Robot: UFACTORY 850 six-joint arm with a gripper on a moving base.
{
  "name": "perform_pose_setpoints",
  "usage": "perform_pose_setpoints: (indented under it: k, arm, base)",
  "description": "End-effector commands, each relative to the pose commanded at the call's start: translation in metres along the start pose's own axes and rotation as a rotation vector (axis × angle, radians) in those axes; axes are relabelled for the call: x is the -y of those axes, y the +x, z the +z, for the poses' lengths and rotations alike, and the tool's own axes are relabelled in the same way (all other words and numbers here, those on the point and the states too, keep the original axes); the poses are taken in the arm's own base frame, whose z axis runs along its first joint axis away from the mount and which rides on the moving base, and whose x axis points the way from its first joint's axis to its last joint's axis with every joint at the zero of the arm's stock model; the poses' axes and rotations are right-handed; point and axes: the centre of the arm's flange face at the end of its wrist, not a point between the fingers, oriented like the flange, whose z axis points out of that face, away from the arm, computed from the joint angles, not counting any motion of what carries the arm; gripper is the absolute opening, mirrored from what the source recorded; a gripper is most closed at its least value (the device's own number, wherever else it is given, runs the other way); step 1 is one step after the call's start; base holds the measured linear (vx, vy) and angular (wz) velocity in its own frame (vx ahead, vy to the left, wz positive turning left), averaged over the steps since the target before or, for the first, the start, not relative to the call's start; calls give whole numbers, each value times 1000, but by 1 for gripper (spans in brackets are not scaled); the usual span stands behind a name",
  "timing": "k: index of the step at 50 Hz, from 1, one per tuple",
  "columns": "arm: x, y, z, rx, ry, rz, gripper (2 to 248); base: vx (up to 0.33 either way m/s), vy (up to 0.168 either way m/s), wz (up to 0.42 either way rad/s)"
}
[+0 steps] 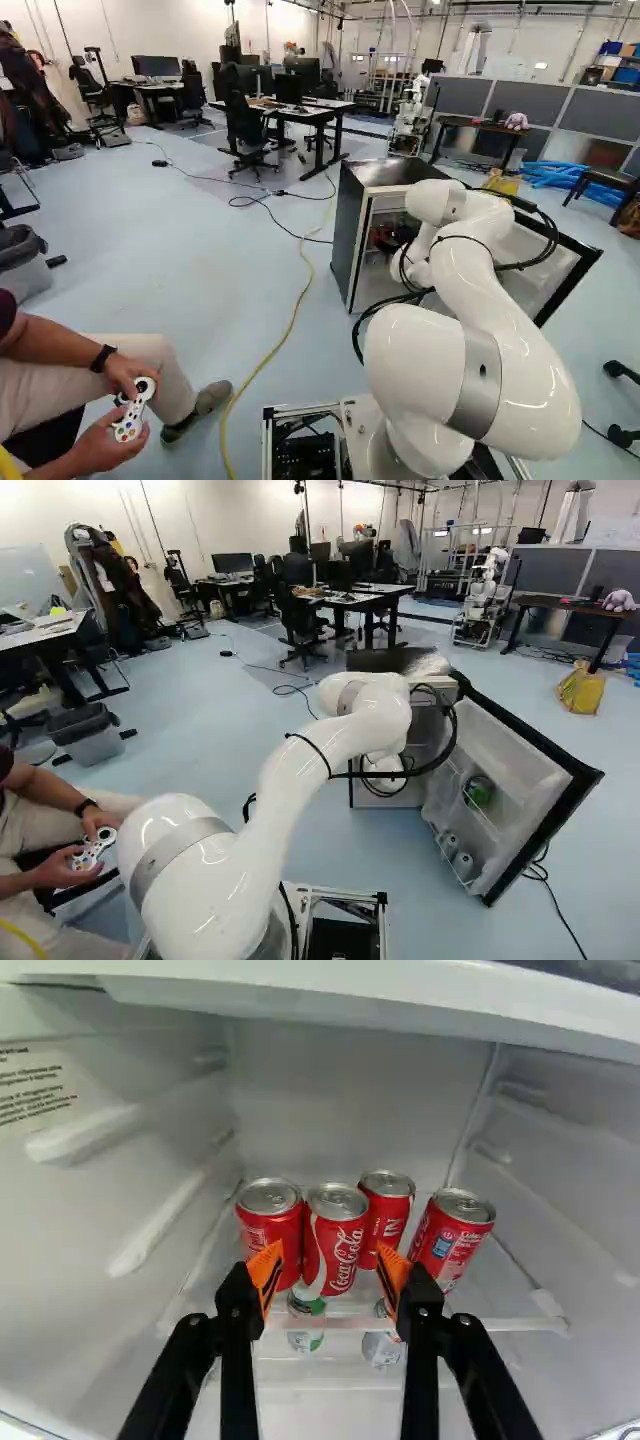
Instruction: Grab a drink from the fridge
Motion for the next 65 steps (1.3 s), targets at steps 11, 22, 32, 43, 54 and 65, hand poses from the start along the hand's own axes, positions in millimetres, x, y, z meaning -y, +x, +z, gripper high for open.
perform_pose_setpoints:
  k: [11,22,32,43,54,65]
  arm:
    - [-4,-3,9,-6,-3,-11,146]
    - [-10,-6,19,-16,-9,-24,146]
    - [-12,-9,27,-22,-11,-34,146]
    - [-13,-10,33,-29,-10,-42,146]
    - [-13,-10,39,-39,-10,-49,146]
    - [-11,-10,42,-43,-7,-52,146]
  base:
    - [0,0,0]
    - [0,0,0]
    - [0,0,0]
    - [0,0,0]
    - [0,0,0]
    - [0,0,0]
